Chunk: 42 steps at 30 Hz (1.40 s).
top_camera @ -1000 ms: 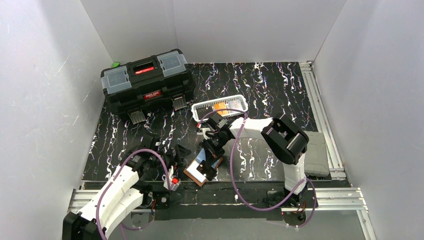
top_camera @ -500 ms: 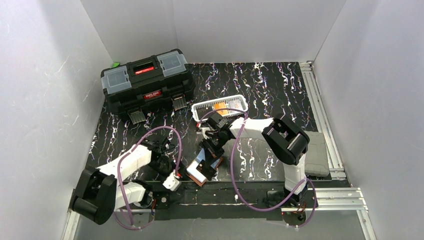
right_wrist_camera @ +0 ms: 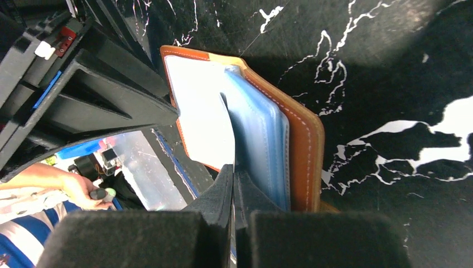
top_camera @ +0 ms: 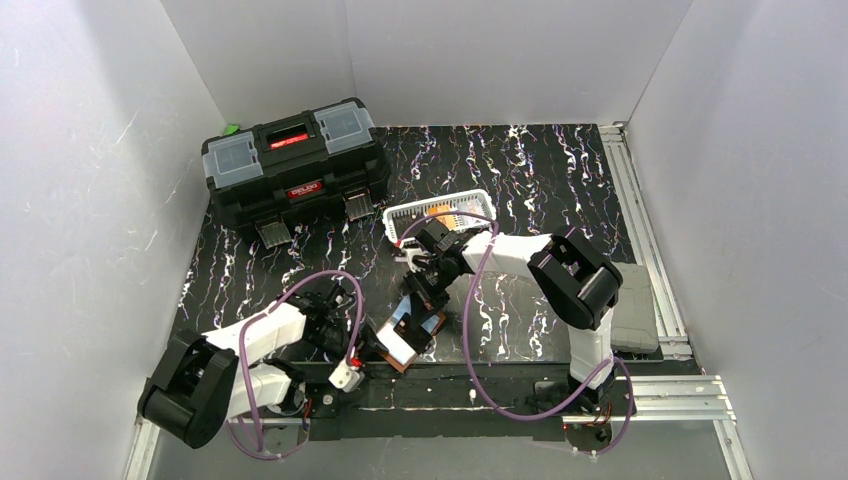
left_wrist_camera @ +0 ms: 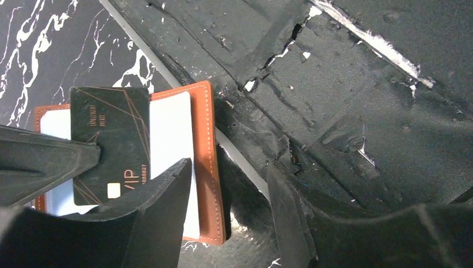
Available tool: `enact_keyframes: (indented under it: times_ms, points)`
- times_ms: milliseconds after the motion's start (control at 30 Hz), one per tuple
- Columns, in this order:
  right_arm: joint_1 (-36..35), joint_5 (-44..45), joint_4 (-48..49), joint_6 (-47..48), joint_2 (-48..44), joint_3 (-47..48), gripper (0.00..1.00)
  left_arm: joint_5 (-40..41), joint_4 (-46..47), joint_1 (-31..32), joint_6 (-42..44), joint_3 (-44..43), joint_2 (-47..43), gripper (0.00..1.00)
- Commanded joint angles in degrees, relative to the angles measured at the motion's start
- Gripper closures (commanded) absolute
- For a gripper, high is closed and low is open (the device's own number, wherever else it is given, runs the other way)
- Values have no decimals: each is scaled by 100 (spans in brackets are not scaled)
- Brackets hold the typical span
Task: Put the credit cards into the card holder
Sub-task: Insert the credit card into the card holder.
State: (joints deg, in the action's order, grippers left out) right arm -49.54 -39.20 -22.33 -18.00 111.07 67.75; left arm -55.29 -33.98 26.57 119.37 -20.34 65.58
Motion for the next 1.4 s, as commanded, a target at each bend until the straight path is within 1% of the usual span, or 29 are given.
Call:
enact_keyframes:
  times_ms: [0, 100, 200, 267, 333, 467, 633, 933, 1367]
  points:
    - [101, 175, 102, 9, -199, 144, 99, -239, 271, 95, 2397, 122, 113, 50]
    - [120, 134, 147, -10, -235, 147, 99, -188, 468, 165, 2172, 46, 387, 50]
    - [129, 99, 197, -23, -248, 155, 99, -22, 473, 226, 2084, -94, 701, 45]
    - [135, 132, 219, -4, -268, 173, 99, 80, 478, 252, 2045, -162, 835, 44]
    - [180, 208, 318, 13, -358, 138, 99, 171, 487, 278, 1981, -181, 870, 45]
    - [304, 424, 647, 42, -628, 4, 99, 320, 482, 328, 1889, -179, 860, 51]
    - [362, 618, 1202, -51, -754, -174, 99, 387, 479, 392, 1861, -182, 844, 53]
    - [357, 467, 1881, -422, -753, -798, 99, 565, 515, 445, 1764, -179, 865, 56]
    - [226, 459, 2175, -571, -837, -1256, 99, 728, 864, 571, 1274, -159, 792, 61]
